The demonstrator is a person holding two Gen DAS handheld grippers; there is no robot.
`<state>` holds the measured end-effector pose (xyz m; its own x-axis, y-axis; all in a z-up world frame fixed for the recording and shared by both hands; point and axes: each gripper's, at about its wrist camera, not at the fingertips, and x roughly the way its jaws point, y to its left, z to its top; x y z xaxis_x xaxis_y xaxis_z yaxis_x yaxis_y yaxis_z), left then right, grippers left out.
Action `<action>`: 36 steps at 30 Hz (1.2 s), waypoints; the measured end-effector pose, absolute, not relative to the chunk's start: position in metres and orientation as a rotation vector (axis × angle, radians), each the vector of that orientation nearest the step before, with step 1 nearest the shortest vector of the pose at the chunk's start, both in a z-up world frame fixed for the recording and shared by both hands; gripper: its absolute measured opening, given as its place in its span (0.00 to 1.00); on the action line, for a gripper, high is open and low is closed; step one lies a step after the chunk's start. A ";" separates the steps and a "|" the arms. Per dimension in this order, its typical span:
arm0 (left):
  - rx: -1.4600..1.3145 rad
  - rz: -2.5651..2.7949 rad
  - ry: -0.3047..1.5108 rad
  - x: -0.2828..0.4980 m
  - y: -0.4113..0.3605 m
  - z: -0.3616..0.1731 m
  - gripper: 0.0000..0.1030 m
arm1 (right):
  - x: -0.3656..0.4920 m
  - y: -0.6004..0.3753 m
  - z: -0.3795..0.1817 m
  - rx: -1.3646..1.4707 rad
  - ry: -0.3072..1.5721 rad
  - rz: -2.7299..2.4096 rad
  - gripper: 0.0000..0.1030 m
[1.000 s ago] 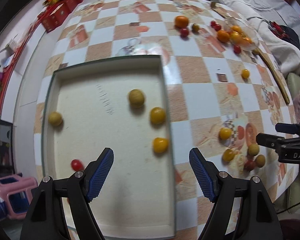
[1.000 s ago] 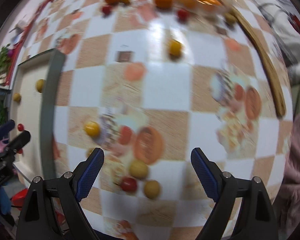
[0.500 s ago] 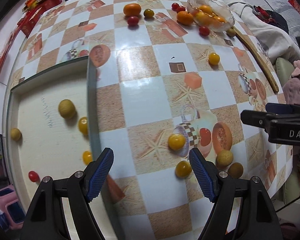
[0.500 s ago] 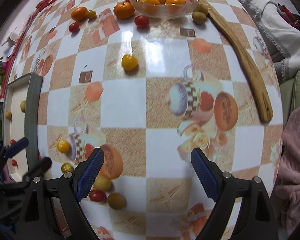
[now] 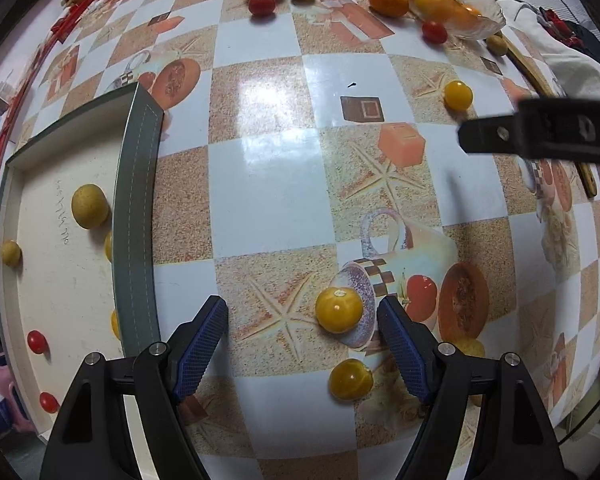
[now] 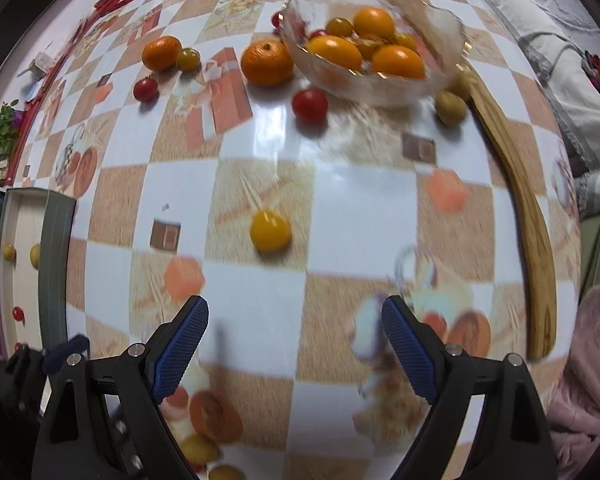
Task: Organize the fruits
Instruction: 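Grasp a yellow cherry tomato with left tool while right tool grasps another, then carry both yellow tomatoes into the white tray and open both tools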
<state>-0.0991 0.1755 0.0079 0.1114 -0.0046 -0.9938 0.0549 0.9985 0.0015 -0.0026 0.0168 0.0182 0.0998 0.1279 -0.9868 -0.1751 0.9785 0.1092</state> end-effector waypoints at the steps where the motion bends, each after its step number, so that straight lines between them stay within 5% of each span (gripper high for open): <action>1: 0.040 -0.041 1.457 -0.099 0.176 0.008 0.77 | 0.001 0.020 0.017 -0.044 1.448 0.227 0.88; 7: 0.037 -0.023 1.458 -0.098 0.175 0.008 0.77 | 0.012 0.042 0.007 -0.072 1.421 0.235 0.82; 10: 0.026 -0.018 1.461 -0.098 0.174 0.009 0.72 | 0.012 0.059 0.008 -0.136 1.385 0.237 0.63; 14: 0.037 -0.044 1.445 -0.104 0.170 0.016 0.39 | 0.030 0.081 0.006 -0.144 1.366 0.261 0.21; 15: 0.040 -0.056 1.442 -0.104 0.169 0.017 0.30 | 0.032 0.081 0.006 -0.134 1.368 0.263 0.21; 18: 0.009 -0.080 1.440 -0.102 0.170 0.020 0.22 | 0.026 0.060 0.014 -0.066 1.371 0.276 0.21; 36: -0.129 -0.154 1.379 -0.113 0.210 0.068 0.22 | -0.035 0.025 0.050 0.068 1.397 0.309 0.21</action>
